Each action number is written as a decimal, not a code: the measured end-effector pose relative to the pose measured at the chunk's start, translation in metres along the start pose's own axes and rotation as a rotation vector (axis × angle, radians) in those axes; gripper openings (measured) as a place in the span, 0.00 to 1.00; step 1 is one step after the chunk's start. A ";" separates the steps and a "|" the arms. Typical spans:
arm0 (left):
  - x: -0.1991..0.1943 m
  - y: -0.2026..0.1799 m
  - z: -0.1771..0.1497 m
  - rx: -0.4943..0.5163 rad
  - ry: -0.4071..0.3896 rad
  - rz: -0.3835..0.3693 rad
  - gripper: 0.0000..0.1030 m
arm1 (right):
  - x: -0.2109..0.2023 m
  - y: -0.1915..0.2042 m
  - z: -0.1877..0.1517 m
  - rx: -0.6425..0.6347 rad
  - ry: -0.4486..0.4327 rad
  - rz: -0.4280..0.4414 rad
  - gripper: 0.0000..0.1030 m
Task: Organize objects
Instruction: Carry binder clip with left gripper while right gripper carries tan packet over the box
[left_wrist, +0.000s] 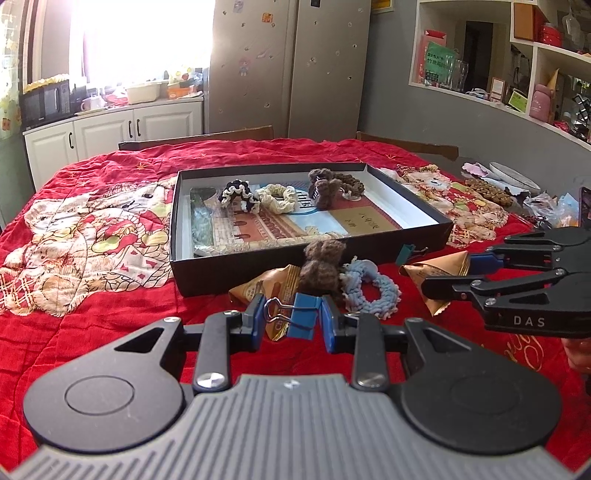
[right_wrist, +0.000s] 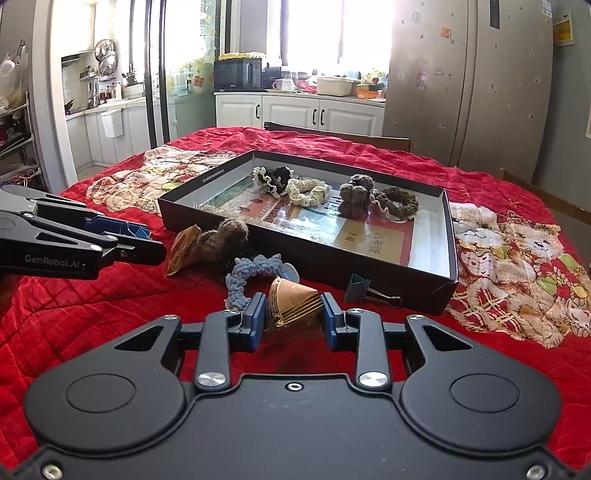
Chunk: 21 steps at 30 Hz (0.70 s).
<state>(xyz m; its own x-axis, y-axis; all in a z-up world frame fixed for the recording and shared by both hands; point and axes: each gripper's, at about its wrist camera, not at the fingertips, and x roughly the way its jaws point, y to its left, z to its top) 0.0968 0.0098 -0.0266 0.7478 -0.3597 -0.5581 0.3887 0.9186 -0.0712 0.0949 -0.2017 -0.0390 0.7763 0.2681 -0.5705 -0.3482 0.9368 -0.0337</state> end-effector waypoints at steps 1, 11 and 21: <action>0.000 0.000 0.000 0.000 -0.001 0.000 0.34 | -0.001 0.000 0.000 -0.001 -0.002 0.000 0.29; -0.004 -0.003 0.006 0.006 -0.019 -0.014 0.34 | -0.007 0.000 0.005 -0.010 -0.016 0.005 0.29; -0.007 -0.005 0.013 0.014 -0.041 -0.023 0.34 | -0.012 0.003 0.012 -0.034 -0.032 0.011 0.29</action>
<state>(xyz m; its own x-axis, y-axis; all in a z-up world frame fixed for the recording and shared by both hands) 0.0966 0.0062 -0.0114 0.7603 -0.3870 -0.5217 0.4131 0.9079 -0.0713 0.0908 -0.1997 -0.0219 0.7885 0.2857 -0.5447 -0.3740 0.9258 -0.0558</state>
